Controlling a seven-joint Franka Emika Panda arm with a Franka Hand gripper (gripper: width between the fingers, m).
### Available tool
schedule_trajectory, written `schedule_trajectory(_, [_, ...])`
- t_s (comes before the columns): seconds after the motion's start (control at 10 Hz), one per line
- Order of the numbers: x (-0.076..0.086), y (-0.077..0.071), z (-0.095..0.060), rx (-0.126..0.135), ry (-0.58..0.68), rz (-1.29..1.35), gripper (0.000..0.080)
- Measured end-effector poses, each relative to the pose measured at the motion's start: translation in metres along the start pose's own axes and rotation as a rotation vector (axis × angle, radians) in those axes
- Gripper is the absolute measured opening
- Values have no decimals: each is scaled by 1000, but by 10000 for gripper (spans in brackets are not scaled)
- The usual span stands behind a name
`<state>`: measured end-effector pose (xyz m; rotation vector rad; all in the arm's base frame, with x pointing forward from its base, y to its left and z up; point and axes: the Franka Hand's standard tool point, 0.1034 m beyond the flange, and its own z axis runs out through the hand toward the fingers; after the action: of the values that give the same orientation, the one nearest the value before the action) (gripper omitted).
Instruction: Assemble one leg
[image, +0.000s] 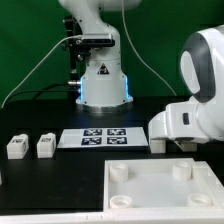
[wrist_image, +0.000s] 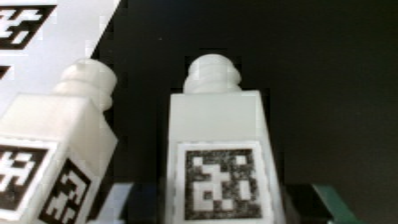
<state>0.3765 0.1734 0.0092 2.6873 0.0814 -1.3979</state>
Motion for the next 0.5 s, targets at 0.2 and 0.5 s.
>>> schedule_trajectory(0.2, [0, 0, 0, 0, 0, 0, 290])
schedule_trajectory(0.5, [0, 0, 0, 0, 0, 0, 290])
